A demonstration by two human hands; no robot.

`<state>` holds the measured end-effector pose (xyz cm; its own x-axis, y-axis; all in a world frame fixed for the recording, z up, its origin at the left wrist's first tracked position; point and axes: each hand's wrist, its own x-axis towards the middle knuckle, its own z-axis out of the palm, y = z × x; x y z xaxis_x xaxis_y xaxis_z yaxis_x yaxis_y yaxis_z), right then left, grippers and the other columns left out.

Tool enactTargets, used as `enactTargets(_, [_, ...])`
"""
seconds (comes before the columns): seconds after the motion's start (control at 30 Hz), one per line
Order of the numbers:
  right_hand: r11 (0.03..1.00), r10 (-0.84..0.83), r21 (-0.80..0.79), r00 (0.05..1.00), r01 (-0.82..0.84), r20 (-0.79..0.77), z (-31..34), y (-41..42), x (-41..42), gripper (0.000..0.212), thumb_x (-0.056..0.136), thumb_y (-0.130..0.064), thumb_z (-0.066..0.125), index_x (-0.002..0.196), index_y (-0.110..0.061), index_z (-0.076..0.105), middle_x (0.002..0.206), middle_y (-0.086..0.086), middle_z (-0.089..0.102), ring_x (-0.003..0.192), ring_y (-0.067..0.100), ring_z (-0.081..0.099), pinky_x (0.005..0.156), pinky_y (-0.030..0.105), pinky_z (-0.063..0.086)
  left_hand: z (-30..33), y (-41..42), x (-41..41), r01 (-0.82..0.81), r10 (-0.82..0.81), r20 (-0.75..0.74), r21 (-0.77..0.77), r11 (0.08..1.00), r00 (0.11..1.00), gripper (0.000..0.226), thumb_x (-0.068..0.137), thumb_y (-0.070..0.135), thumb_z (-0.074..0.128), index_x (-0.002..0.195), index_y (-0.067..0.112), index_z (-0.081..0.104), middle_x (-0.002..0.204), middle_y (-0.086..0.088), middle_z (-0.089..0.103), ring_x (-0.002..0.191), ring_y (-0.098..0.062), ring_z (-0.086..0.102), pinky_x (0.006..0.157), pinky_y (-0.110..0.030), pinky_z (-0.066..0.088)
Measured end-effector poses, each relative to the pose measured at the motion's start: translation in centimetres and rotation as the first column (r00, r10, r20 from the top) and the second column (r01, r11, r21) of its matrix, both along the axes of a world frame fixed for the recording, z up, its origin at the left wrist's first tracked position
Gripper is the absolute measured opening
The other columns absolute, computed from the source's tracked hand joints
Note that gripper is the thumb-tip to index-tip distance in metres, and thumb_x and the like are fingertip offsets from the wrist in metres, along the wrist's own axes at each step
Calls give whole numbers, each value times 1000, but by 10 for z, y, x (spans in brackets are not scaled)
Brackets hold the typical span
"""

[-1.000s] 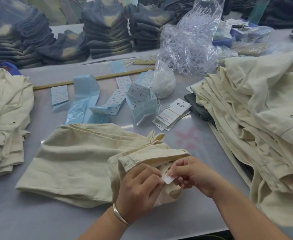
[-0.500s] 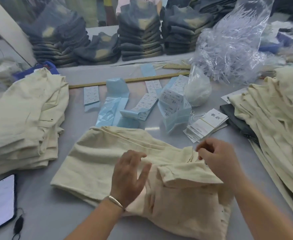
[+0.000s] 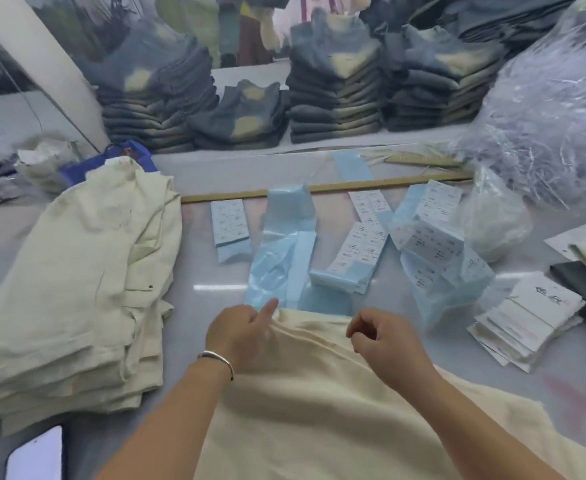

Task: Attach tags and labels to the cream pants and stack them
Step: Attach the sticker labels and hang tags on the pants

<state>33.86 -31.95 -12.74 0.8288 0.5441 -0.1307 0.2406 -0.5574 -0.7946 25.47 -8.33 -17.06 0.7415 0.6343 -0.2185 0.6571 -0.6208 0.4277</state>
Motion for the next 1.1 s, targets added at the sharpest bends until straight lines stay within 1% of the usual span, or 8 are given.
enactTargets(0.07, [1000,20,-19,1000,-20,13,-10,26,1,17,77,-7,60,69,-21,65,62,-11,62,60,3,53,63,26,45,-3,14,11,-70,73,63,-54,996,995,71,92,66,33,52,12,56,55,3,60,62,-19,58,61,-34,44])
enactTargets(0.2, [998,62,-20,998,-62,16,-30,66,-3,19,78,-9,58,71,-27,58,68,-8,63,66,7,54,66,27,45,-1,34,54,-71,66,122,36,997,990,32,87,47,62,103,18,60,107,-2,60,105,-24,57,88,-34,46])
enactTargets(0.33, [997,15,76,1000,-16,16,-43,96,2,23,80,1,53,88,-19,61,84,-5,64,73,10,54,73,27,46,-10,29,89,-44,47,-112,26,999,993,114,62,71,72,149,19,20,134,-13,39,128,-32,39,98,-43,44])
enactTargets(0.43, [989,-15,149,999,20,-38,-48,117,12,38,80,10,44,103,-16,58,102,-6,58,97,11,56,85,18,42,-19,21,104,-59,52,-153,-48,997,987,125,58,69,75,151,17,11,138,-14,37,128,-32,42,98,-42,46])
enactTargets(0.57, [989,-92,108,990,104,-103,-54,140,33,52,83,7,41,131,-14,44,119,-9,43,106,7,41,81,7,28,-21,17,115,5,11,-196,79,997,981,69,69,60,67,116,15,44,122,-6,53,118,-26,46,85,-36,44])
enactTargets(0.8, [920,-375,29,899,391,-227,-51,178,91,49,83,-21,70,118,-6,39,110,9,50,95,24,53,76,30,41,-29,9,94,46,2,-219,212,976,976,75,71,71,60,121,20,41,127,-5,39,117,-26,37,81,-38,40])
enactTargets(0.97, [899,-429,-57,845,435,-321,-57,194,97,60,74,-31,79,113,-8,40,104,7,51,90,25,55,65,29,41,-31,14,78,-139,143,71,-56,989,987,95,62,59,80,136,22,34,136,-8,27,121,-30,34,94,-34,42])
enactTargets(1.1, [911,-400,-64,838,407,-371,-64,197,94,30,72,-21,80,86,-10,56,78,1,55,72,19,55,73,34,48,-28,32,65,-330,438,246,-379,864,865,104,61,36,88,145,17,29,131,-12,39,116,-31,49,96,-32,41])
